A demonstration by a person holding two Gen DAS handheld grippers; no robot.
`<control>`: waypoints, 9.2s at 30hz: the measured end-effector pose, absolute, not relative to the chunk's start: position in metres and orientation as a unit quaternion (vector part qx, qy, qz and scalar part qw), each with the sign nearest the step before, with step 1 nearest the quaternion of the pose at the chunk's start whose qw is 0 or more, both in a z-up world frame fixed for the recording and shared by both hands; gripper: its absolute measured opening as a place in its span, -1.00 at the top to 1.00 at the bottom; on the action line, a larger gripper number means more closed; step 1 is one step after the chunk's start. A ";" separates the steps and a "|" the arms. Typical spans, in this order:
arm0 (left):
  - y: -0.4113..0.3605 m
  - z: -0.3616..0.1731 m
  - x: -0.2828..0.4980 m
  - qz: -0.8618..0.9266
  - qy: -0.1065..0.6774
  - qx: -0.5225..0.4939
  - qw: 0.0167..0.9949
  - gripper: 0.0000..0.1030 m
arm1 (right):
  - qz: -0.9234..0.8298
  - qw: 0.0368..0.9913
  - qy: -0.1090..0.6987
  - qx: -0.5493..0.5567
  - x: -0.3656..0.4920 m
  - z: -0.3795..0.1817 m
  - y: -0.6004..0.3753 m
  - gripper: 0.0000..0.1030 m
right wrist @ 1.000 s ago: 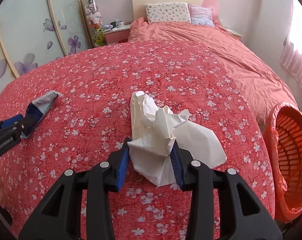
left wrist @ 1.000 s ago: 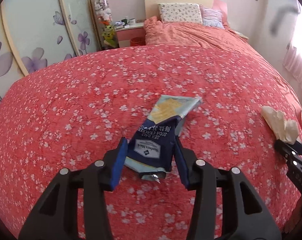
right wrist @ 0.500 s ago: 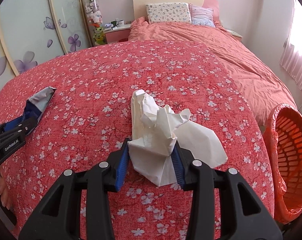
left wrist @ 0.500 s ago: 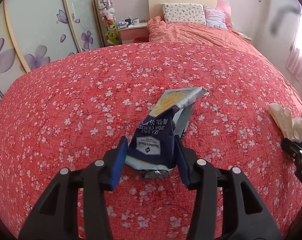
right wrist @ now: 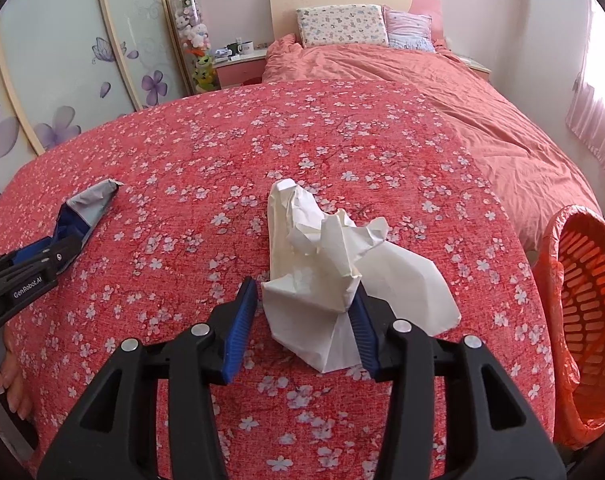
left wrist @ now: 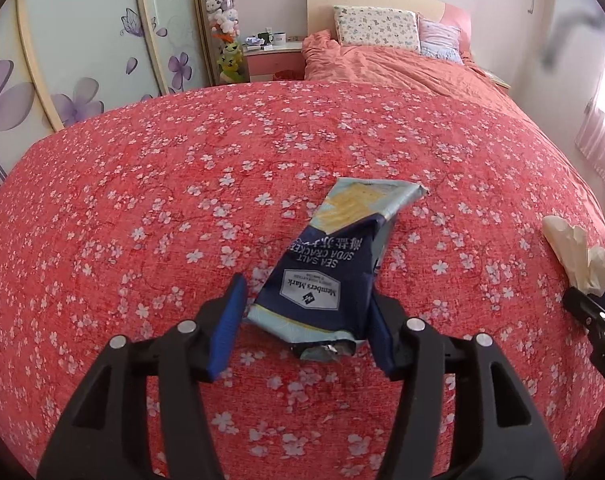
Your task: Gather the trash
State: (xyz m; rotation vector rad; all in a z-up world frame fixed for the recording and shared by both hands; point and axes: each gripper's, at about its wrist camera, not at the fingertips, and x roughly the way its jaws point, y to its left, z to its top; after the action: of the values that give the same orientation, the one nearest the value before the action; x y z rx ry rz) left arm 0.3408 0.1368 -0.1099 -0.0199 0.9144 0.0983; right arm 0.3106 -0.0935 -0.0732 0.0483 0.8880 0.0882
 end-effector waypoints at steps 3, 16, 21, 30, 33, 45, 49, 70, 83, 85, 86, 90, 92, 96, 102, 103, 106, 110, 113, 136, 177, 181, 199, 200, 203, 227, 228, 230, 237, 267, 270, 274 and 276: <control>0.136 -0.110 0.341 0.046 0.441 -0.011 0.896 -0.07 | 0.043 0.901 0.431 0.012 0.310 -0.073 -0.089 0.00; 0.138 -0.109 0.342 0.044 0.441 -0.015 0.896 -0.07 | 0.051 0.901 0.430 0.024 0.309 -0.073 -0.092 -0.02; 0.141 -0.109 0.342 0.043 0.441 -0.016 0.896 -0.07 | 0.055 0.901 0.429 0.031 0.309 -0.073 -0.097 -0.02; 0.141 -0.108 0.342 0.039 0.441 -0.008 0.897 -0.07 | 0.047 0.902 0.430 0.012 0.309 -0.072 -0.093 -0.03; 0.140 -0.108 0.342 0.019 0.440 0.000 0.898 -0.04 | 0.058 0.903 0.424 0.019 0.306 -0.070 -0.092 0.00; 0.145 -0.093 0.325 -0.008 0.403 0.004 0.915 0.34 | 0.093 0.914 0.393 0.036 0.276 -0.050 -0.094 0.25; 0.142 -0.078 0.314 0.000 0.398 0.001 0.918 0.35 | 0.081 0.921 0.378 0.044 0.266 -0.037 -0.107 0.25; 0.009 0.018 0.232 -0.064 0.311 0.052 0.947 0.35 | 0.003 0.950 0.295 0.102 0.194 0.023 -0.209 0.25; -0.110 0.026 0.223 -0.181 0.308 0.050 0.933 0.35 | -0.056 0.950 0.275 0.138 0.169 0.023 -0.298 0.25; -0.132 0.023 0.223 -0.201 0.312 0.049 0.927 0.35 | -0.065 0.949 0.273 0.145 0.167 0.021 -0.311 0.25; -0.144 0.020 0.223 -0.211 0.315 0.048 0.924 0.35 | -0.069 0.948 0.273 0.148 0.166 0.020 -0.318 0.25; -0.177 0.012 0.228 -0.236 0.324 0.047 0.915 0.35 | -0.084 0.945 0.271 0.162 0.165 0.014 -0.344 0.25; -0.196 0.006 0.232 -0.246 0.329 0.051 0.910 0.35 | -0.086 0.945 0.269 0.166 0.165 0.012 -0.349 0.25; -0.223 -0.006 0.241 -0.259 0.338 0.056 0.903 0.35 | -0.094 0.943 0.269 0.169 0.171 0.005 -0.362 0.25; -0.256 -0.021 0.253 -0.271 0.350 0.058 0.895 0.35 | -0.098 0.940 0.267 0.189 0.176 -0.002 -0.383 0.25; -0.261 -0.024 0.255 -0.274 0.351 0.059 0.894 0.34 | -0.098 0.939 0.265 0.194 0.177 -0.004 -0.386 0.25; -0.274 -0.033 0.262 -0.281 0.358 0.063 0.888 0.27 | -0.093 0.938 0.262 0.207 0.181 -0.008 -0.391 0.21; -0.285 -0.050 0.273 -0.279 0.375 0.071 0.881 0.09 | -0.091 0.934 0.264 0.221 0.189 -0.015 -0.398 -0.24; -0.283 -0.061 0.278 -0.276 0.383 0.076 0.878 -0.05 | -0.091 0.932 0.266 0.231 0.190 -0.019 -0.403 -0.36; -0.093 0.001 0.168 -0.114 0.233 0.054 0.964 -0.92 | -0.211 0.955 0.195 0.075 0.081 0.035 -0.296 -0.96; 0.018 -0.011 0.020 -0.030 0.257 0.003 0.966 -0.92 | -0.232 0.939 0.245 0.057 0.013 0.010 -0.188 -0.96; 0.011 -0.006 0.016 -0.026 0.249 0.014 0.968 -0.92 | -0.252 0.934 0.246 0.056 0.011 0.011 -0.191 -0.96; -0.002 0.005 0.006 -0.044 0.228 0.020 0.972 -0.92 | -0.246 0.937 0.242 0.060 0.006 0.014 -0.195 -0.96; -0.003 0.005 0.006 -0.044 0.227 0.021 0.973 -0.92 | -0.246 0.937 0.242 0.061 0.006 0.014 -0.195 -0.96; -0.004 0.006 0.006 -0.043 0.226 0.020 0.973 -0.92 | -0.244 0.937 0.242 0.061 0.006 0.014 -0.196 -0.96; -0.001 0.006 0.009 -0.030 0.233 0.007 0.972 -0.92 | -0.237 0.938 0.244 0.061 0.007 0.015 -0.195 -0.96; -0.001 0.006 0.009 -0.030 0.233 0.007 0.972 -0.92 | -0.237 0.938 0.244 0.061 0.008 0.015 -0.195 -0.96; -0.001 0.006 0.009 -0.029 0.234 0.006 0.972 -0.92 | -0.238 0.938 0.244 0.061 0.009 0.015 -0.196 -0.96; 0.000 0.006 0.010 -0.029 0.234 0.006 0.972 -0.92 | -0.237 0.938 0.244 0.061 0.009 0.015 -0.196 -0.96; -0.002 0.005 0.010 -0.029 0.235 0.006 0.971 -0.92 | -0.238 0.938 0.246 0.061 0.008 0.015 -0.198 -0.96; -0.001 0.005 0.010 -0.029 0.235 0.006 0.972 -0.92 | -0.238 0.938 0.246 0.061 0.008 0.015 -0.198 -0.96; -0.001 0.005 0.010 -0.029 0.235 0.007 0.971 -0.92 | -0.238 0.938 0.246 0.061 0.009 0.015 -0.198 -0.96; -0.001 0.005 0.010 -0.029 0.235 0.006 0.971 -0.92 | -0.238 0.938 0.246 0.061 0.009 0.015 -0.198 -0.96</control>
State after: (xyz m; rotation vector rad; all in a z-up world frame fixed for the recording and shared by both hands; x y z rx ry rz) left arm 0.0101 -0.0011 0.0050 0.0127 0.4755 -0.0588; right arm 0.0086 -0.1980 0.0155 0.1248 0.5022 -0.4862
